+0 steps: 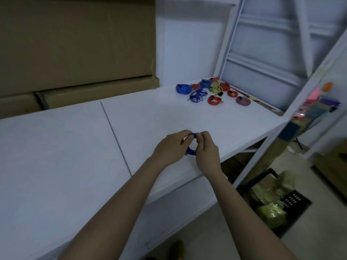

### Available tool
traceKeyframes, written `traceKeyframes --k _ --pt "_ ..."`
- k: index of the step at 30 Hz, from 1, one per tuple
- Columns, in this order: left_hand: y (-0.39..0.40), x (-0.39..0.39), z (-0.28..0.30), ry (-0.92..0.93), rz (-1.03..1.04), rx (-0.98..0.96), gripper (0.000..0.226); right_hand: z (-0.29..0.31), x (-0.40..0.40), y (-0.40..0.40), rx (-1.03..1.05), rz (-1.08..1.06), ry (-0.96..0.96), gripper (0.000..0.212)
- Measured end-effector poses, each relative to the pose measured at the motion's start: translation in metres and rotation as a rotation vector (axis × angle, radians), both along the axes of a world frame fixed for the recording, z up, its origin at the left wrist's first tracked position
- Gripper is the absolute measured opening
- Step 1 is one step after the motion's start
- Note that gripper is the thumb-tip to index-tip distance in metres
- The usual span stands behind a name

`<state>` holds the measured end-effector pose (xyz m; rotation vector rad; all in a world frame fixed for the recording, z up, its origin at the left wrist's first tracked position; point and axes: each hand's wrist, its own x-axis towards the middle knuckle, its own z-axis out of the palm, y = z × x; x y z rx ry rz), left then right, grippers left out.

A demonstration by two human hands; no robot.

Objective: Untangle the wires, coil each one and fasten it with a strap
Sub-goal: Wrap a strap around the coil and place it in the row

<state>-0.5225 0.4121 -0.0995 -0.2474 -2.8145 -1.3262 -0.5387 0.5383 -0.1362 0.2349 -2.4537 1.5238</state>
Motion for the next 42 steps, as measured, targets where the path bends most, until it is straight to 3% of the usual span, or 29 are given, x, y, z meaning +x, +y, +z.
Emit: traceKeyframes --k 7,14,21,32,42 --pt "0.056 -0.133 0.001 -0.115 -0.084 -0.019 0.032 0.000 -0.123 0.081 0.177 -0.008 0.005 0.023" --pt "0.104 -0.266 0.013 0.125 0.195 -0.171 0.029 0.008 -0.243 0.149 0.165 -0.072 0.021 0.020" --pt "0.137 -0.353 0.008 0.129 0.304 -0.330 0.025 0.028 -0.356 0.200 0.408 0.109 0.077 0.020" --pt "0.176 -0.423 -0.005 -0.073 0.499 -0.564 0.018 0.034 -0.475 0.200 0.591 0.480 0.188 0.026" --pt "0.185 -0.424 -0.008 -0.055 0.440 -0.630 0.022 0.031 -0.496 0.197 0.461 0.609 0.174 0.023"
